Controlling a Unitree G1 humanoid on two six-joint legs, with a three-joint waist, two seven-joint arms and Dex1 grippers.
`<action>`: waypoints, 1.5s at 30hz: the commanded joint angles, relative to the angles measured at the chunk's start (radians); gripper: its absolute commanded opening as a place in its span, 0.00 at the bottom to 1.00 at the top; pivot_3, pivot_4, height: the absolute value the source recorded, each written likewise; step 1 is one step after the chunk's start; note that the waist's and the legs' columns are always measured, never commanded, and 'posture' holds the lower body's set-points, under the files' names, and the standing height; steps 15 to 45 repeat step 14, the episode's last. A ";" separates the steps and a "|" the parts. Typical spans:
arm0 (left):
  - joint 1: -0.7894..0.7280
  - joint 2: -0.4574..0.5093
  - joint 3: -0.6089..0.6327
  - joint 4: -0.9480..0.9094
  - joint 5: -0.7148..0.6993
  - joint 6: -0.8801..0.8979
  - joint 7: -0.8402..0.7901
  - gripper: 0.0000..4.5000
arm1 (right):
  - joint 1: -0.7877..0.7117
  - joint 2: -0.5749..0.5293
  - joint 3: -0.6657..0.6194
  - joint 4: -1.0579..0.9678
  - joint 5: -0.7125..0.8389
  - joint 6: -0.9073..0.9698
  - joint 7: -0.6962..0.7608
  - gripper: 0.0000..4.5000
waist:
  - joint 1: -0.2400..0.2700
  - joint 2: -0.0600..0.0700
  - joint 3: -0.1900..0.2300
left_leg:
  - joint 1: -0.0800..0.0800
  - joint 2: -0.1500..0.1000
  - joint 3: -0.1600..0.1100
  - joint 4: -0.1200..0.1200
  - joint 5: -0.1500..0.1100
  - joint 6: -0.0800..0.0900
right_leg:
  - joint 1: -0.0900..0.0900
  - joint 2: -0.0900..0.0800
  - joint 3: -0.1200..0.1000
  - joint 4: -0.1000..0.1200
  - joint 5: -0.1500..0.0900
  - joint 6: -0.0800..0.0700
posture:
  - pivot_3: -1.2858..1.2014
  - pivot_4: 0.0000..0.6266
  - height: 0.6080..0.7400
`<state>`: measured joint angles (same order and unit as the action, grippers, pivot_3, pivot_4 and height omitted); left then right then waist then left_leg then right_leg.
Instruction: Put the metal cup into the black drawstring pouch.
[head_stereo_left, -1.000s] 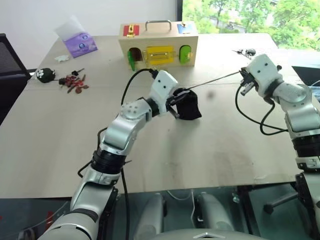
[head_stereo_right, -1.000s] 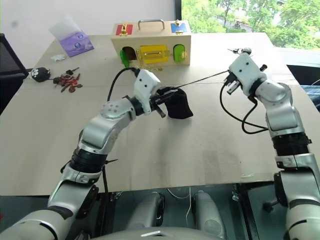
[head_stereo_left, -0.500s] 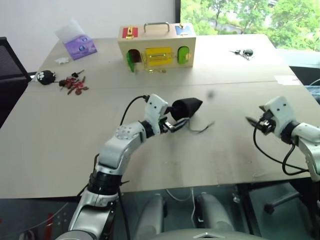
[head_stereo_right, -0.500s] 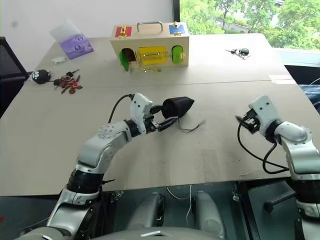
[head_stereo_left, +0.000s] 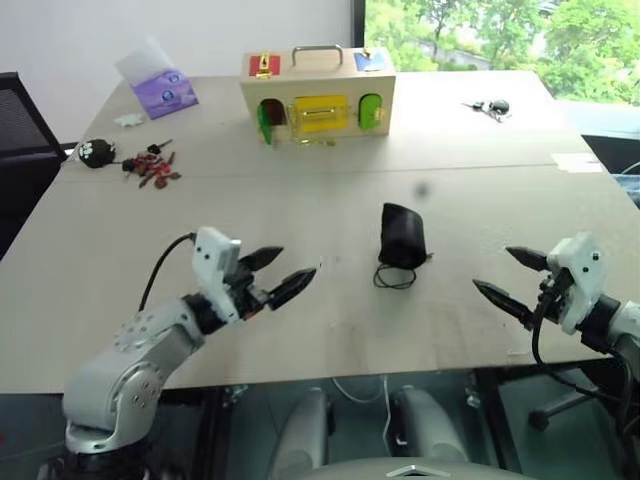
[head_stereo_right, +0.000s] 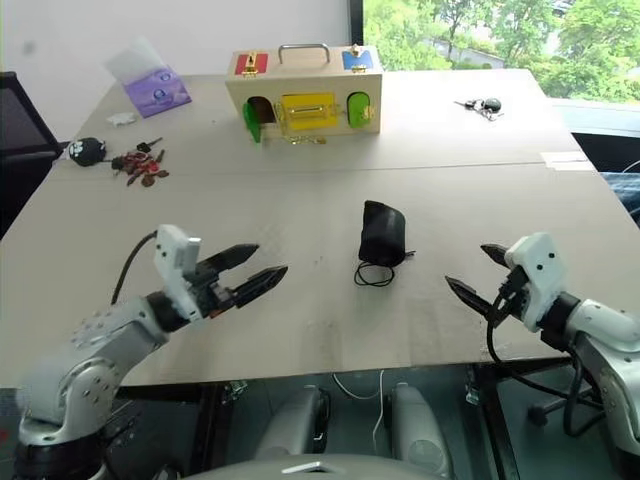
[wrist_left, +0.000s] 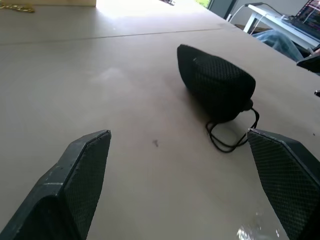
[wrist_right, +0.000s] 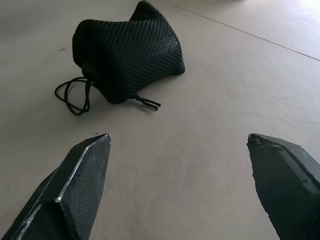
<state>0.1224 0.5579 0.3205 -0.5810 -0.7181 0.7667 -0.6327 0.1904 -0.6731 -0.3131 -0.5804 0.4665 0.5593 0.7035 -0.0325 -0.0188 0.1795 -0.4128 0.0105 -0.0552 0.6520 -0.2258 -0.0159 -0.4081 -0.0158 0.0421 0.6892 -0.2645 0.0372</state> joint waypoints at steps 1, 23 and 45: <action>0.055 0.022 0.082 -0.049 -0.036 -0.058 -0.041 1.00 | 0.042 0.013 -0.046 -0.022 -0.026 -0.068 -0.017 0.99 | 0.003 0.000 0.000 | 0.000 0.000 0.000 0.000 0.000 0.000 | 0.000 0.000 0.000 0.000 0.000 0.000 | 0.52 0.24 1.00; 0.136 0.011 0.111 -0.030 -0.026 -0.142 -0.014 1.00 | 0.035 0.022 -0.040 -0.011 -0.032 -0.094 -0.065 0.99 | 0.018 0.000 0.000 | 0.000 0.001 0.002 0.000 0.000 0.000 | 0.000 0.000 0.001 -0.001 -0.002 -0.003 | 0.52 0.24 1.00; 0.136 0.011 0.111 -0.030 -0.026 -0.142 -0.014 1.00 | 0.035 0.022 -0.040 -0.011 -0.032 -0.094 -0.065 0.99 | 0.018 0.000 0.000 | 0.000 0.001 0.002 0.000 0.000 0.000 | 0.000 0.000 0.001 -0.001 -0.002 -0.003 | 0.52 0.24 1.00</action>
